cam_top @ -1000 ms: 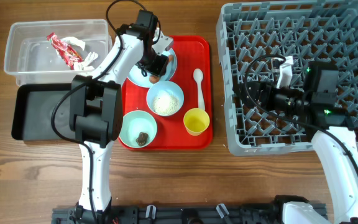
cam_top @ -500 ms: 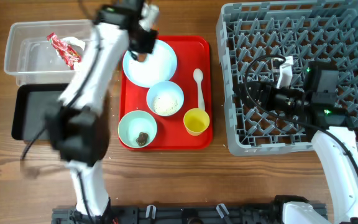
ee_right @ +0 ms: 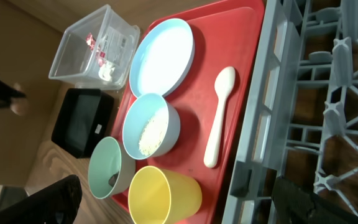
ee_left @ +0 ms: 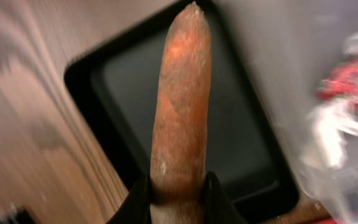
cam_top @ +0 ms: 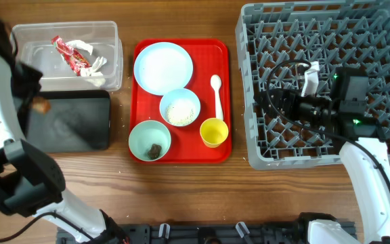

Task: Sort waste into correct bins and load items into the dishwasher rack
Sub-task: 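Move the carrot left and release it onto the black tray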

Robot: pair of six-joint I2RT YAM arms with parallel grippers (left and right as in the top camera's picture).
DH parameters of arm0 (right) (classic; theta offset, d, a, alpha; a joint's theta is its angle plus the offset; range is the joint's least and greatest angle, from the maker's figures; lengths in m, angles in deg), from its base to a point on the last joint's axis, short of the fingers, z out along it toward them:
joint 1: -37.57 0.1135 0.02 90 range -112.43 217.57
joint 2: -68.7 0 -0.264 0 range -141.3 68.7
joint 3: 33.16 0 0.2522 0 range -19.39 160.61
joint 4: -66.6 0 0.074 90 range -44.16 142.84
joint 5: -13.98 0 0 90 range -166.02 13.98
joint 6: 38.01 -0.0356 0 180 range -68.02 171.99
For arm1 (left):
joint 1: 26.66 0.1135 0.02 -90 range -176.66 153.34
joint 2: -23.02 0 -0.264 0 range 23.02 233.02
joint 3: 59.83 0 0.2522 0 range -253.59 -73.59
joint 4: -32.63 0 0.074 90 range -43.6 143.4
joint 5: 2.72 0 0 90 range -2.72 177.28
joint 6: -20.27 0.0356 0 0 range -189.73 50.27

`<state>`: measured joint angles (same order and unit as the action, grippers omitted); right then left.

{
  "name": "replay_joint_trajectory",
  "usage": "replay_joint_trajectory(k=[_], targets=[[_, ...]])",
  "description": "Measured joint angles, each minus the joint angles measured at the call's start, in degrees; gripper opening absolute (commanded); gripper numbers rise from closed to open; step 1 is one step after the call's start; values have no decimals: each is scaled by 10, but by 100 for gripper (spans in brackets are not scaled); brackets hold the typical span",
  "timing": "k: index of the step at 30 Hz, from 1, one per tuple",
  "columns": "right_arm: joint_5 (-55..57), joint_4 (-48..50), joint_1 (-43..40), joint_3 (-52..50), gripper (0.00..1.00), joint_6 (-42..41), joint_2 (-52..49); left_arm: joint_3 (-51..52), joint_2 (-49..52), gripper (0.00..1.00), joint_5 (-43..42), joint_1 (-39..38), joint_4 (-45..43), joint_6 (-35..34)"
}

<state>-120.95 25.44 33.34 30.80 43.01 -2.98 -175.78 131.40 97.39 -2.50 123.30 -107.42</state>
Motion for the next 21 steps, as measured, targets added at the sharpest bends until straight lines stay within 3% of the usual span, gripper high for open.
replay_joint_trajectory(k=[4, 6, 10, 11, 12, 13, 17, 18, 21], targets=[[0, -1, 0, 0, 100, 0, 0, 146, 4, 16, -26, 34, -114, -89], [0, 0, 0, 0, 100, 0, 0, 218, 5, 34, -32, 34, -191, -110], [0, -2, 0, 0, 100, 0, 0, 291, 5, 54, -41, 33, -268, -128], [0, -3, 0, 0, 99, 0, 0, 297, 5, 64, -40, 33, -272, -132], [0, -3, 0, 0, 99, 0, 0, 299, 5, 82, -41, 33, -274, -131], [0, -3, 0, 0, 100, 0, 0, 300, 5, 87, -41, 33, -277, -130], [0, -4, 0, 0, 100, 0, 0, 297, 5, 95, -63, 33, -278, -127], [0, -4, 0, 0, 100, 0, 0, 287, 5, 100, -80, 33, -262, -119], [0, -4, 0, 0, 100, 0, 0, 211, -2, 100, -140, 33, -181, -78]])
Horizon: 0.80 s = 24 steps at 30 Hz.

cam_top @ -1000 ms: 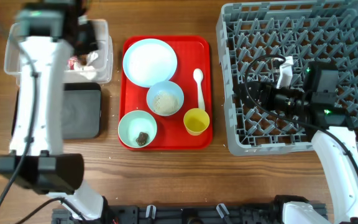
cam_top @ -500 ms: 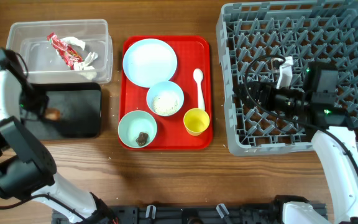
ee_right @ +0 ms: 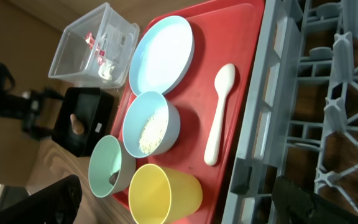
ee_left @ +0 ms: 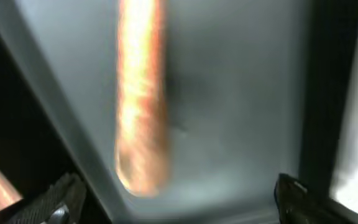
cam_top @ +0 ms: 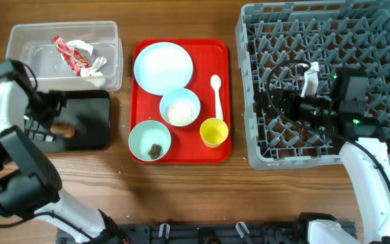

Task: Sort waste into correct bins and load items into the dishwasher rack
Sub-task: 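Move the carrot left and release it onto the black tray, then grasp the light-blue bowl of rice with the left gripper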

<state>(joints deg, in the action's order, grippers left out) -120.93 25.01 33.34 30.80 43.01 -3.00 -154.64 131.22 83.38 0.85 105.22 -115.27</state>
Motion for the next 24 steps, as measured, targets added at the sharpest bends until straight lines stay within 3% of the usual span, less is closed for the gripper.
replay_joint_trajectory(k=[4, 7, 10, 13, 17, 24], targets=[[0, 0, 0, 0, 100, 0, 0, -87, -56, 93, -107, -6, -3, 77], [4, 0, 0, 0, 100, 0, 0, -113, -130, 95, -200, -46, -95, 135], [6, -1, 0, 0, 100, 0, 0, -124, -180, 96, -247, -142, -179, 188], [9, 0, 0, 0, 100, 0, 0, -128, -175, 99, -229, -260, -193, 245], [11, 0, 0, 0, 100, 0, 0, -128, -106, 98, -161, -402, -145, 332], [11, -1, 0, 0, 100, 0, 0, -121, 33, 86, -99, -532, -74, 434]])
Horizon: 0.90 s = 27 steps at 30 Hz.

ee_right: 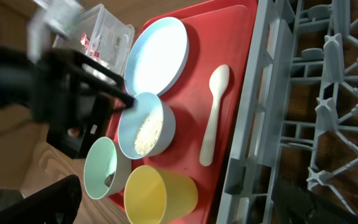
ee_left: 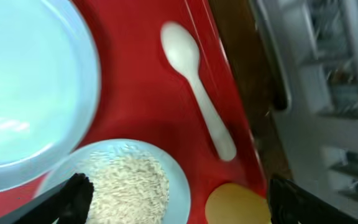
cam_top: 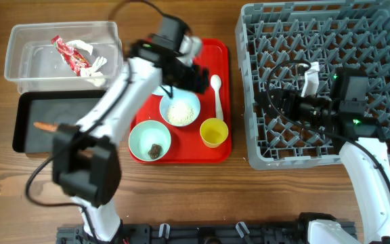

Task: Sort waste into correct bins and load items into the dishwasher rack
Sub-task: 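Grasp the light-blue bowl of rice with the left gripper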

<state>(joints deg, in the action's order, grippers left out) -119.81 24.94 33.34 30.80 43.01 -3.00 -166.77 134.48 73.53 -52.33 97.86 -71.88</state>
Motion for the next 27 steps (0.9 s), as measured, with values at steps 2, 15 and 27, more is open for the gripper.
replay_joint_trajectory(k=[2, 15, 27], targets=[[1, 0, 0, 0, 100, 0, 0, 0, 16, 80, 11, -23, 7, 8], [2, 0, 0, 0, 100, 0, 0, 0, 116, 33, 56, -59, 13, -113], [2, 0, 0, 0, 100, 0, 0, -12, 101, 4, 80, -60, 35, -133]])
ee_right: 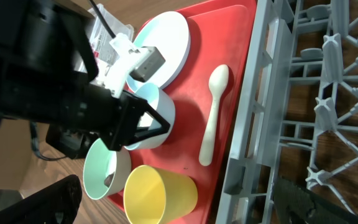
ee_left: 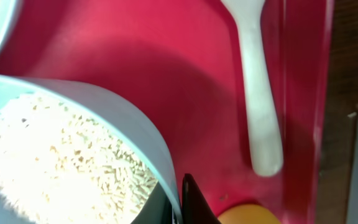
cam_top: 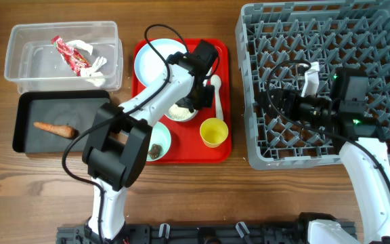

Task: Sort waste into correct bins and load items into the dishwasher rack
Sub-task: 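Grasp the light-blue bowl of rice with the left gripper, then tip the rice bowl over the black tray to pour out rice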

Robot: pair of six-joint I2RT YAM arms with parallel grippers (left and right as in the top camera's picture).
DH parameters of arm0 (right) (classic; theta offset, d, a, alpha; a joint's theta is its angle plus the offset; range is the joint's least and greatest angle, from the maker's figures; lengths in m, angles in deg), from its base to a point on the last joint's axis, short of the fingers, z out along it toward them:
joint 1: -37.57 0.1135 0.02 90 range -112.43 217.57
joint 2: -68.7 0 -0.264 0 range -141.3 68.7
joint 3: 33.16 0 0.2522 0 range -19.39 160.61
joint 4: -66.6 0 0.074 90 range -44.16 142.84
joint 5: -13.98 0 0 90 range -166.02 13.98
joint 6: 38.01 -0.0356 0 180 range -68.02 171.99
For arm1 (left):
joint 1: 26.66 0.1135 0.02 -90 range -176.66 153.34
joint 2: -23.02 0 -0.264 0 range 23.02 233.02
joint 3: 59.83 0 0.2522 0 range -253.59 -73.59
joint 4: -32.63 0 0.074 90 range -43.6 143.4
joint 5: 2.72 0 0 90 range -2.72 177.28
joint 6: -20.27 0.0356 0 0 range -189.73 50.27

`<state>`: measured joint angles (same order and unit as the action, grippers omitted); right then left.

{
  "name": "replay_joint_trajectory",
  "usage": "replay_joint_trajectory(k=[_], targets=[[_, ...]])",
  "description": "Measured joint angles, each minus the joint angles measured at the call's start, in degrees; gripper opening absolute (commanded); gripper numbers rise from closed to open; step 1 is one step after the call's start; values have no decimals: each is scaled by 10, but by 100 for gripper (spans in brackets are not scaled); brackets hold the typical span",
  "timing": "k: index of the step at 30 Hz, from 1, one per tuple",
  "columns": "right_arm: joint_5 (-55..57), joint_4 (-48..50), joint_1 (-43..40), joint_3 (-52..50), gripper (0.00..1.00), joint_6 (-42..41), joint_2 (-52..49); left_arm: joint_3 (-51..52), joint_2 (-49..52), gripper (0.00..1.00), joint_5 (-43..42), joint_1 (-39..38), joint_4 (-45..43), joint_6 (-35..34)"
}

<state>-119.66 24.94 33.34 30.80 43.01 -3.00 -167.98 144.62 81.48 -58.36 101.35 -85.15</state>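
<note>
On the red tray (cam_top: pixel 181 157) stand a blue bowl of rice (cam_top: pixel 175 113) (ee_left: pixel 55 149), a white spoon (cam_top: pixel 217 95) (ee_left: pixel 257 112), a yellow cup (cam_top: pixel 213 132) (ee_right: pixel 160 193), a green bowl (cam_top: pixel 158 145) holding a brown lump, and a pale blue plate (cam_top: pixel 156 57). My left gripper (cam_top: pixel 193 100) (ee_left: pixel 180 193) is shut on the rice bowl's right rim, one finger inside and one outside. My right gripper (cam_top: pixel 273 102) (ee_right: pixel 176 186) hangs open over the left part of the grey dishwasher rack (cam_top: pixel 317 41), holding nothing.
A carrot (cam_top: pixel 54 128) lies in the black tray (cam_top: pixel 26 102) at the left. Behind it a clear bin (cam_top: pixel 19 64) holds wrappers. The left arm stretches across the tray's left half. The rack fills the right side.
My left gripper was open above the tray near the plate and spoon. It is now lower and shut on the rice bowl's rim. The right arm has not moved.
My left gripper held the carrot above the black tray. Then it was open low over that tray with the carrot lying inside. Then it hovered open over the red tray, and now it grips the rice bowl. The right gripper stayed open over the rack.
</note>
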Motion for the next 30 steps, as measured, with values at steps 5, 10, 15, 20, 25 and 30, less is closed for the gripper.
replay_joint_trajectory(k=[5, 10, 15, 20, 25, 30], targets=[[0, 0, 0, 0, 100, 0, 0, -49, -14, 4, -12, 22, 64, 0], [0, 0, 0, 0, 100, 0, 0, -99, -92, 4, -27, 90, 151, 0], [0, 0, 0, 0, 100, 0, 0, -107, -170, 4, -37, 214, 220, 2], [0, 0, 0, 0, 100, 0, 0, -103, -178, 4, -58, 371, 258, 30], [0, 0, 0, 0, 100, 0, 0, -17, -178, 4, -78, 502, 209, 32], [0, 0, 0, 0, 100, 0, 0, 90, -177, 4, -109, 573, 110, 9]])
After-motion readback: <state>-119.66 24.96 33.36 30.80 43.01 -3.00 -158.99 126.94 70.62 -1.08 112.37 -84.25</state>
